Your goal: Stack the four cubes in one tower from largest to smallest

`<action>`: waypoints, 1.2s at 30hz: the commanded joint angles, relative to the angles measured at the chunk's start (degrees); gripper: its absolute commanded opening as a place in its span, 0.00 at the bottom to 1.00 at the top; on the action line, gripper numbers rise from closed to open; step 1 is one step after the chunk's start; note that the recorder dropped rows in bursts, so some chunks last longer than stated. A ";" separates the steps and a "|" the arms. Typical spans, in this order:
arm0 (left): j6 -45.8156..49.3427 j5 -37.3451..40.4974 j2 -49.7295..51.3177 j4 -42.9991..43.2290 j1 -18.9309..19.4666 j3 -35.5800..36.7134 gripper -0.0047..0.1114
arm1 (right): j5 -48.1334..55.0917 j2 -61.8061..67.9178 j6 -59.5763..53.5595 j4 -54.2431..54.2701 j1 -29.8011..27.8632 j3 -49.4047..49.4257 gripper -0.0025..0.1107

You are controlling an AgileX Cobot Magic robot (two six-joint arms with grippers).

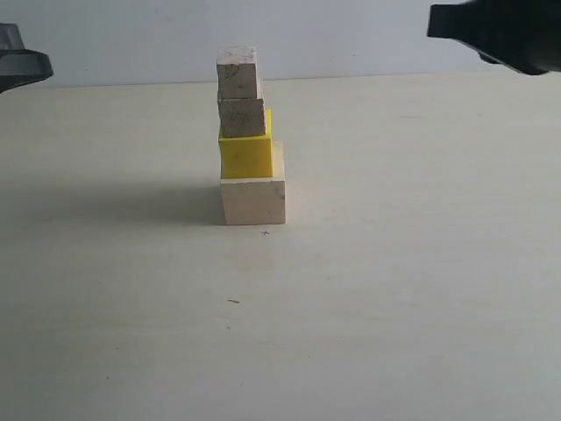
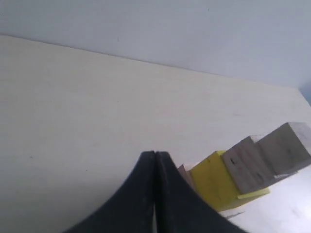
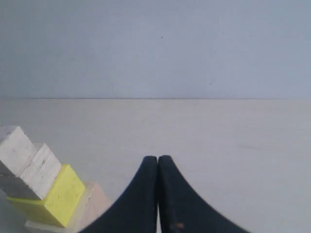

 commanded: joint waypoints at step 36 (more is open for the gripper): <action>11.49 -5.01 -31.40 4.70 -1.57 6.81 0.04 | -0.87 -24.33 -1.15 -0.56 -0.17 5.37 0.02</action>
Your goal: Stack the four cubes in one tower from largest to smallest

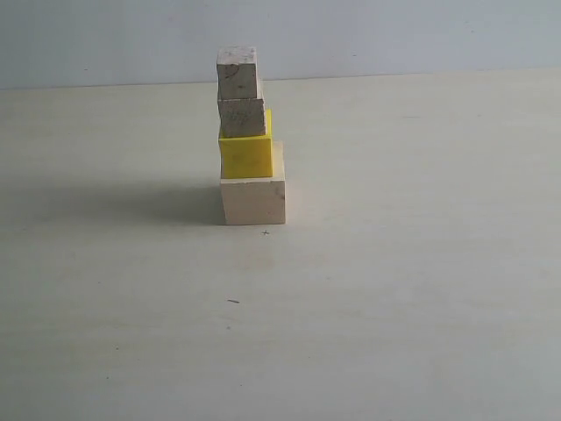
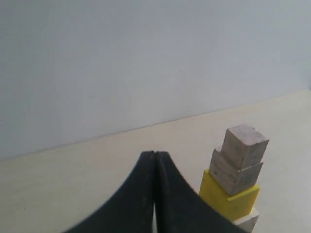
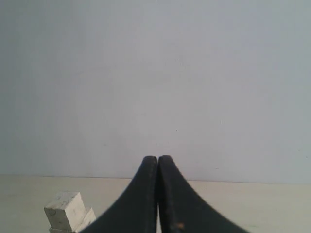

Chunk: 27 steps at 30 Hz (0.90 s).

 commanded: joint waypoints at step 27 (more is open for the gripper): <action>-14.07 -30.34 -35.40 8.93 -0.44 11.93 0.04 | -0.37 -0.17 -0.67 -0.45 -0.17 0.31 0.02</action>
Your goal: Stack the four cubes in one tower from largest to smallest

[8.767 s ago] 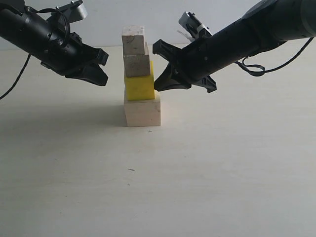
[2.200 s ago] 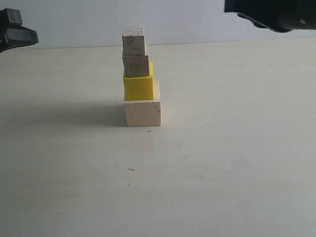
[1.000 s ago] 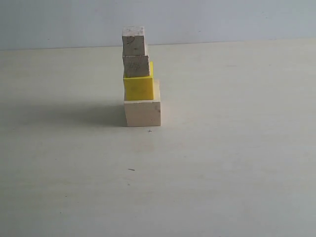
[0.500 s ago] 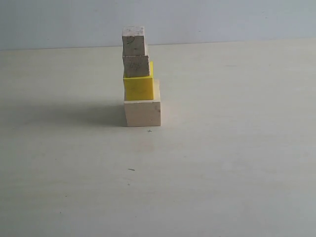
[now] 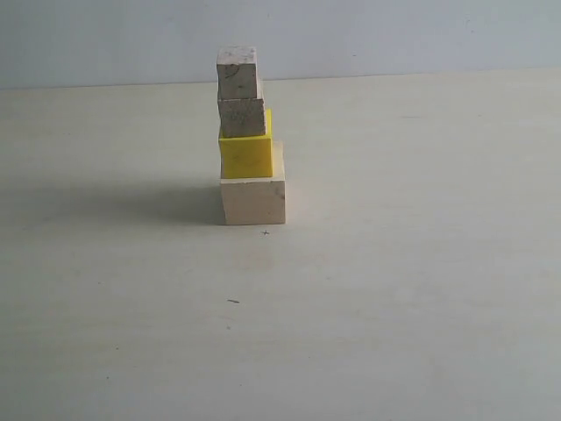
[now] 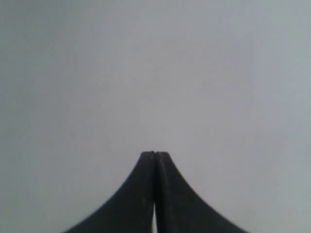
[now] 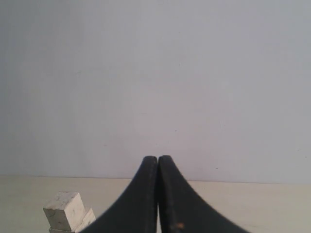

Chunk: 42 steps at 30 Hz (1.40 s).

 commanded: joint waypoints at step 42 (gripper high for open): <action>-92.02 23.12 -19.66 89.32 -1.59 30.64 0.04 | -0.37 -0.17 -0.67 -0.45 -0.17 0.31 0.02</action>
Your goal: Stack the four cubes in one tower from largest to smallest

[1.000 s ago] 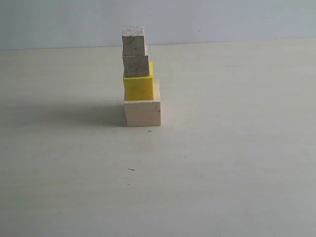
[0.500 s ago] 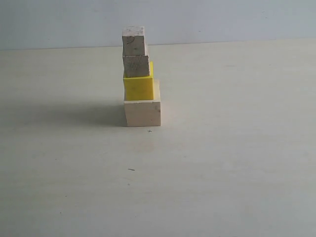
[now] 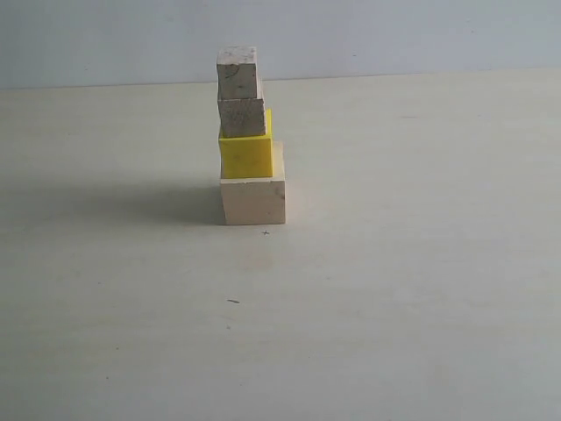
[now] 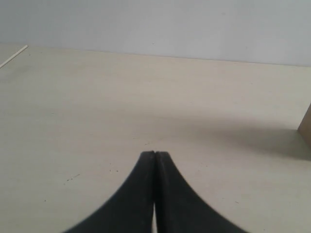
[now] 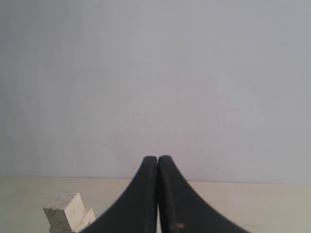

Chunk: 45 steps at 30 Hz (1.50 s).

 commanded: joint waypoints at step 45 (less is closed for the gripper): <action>0.21 0.09 -0.38 0.35 -0.08 0.17 0.04 | 4.19 -30.28 3.39 -12.18 -27.91 29.18 0.02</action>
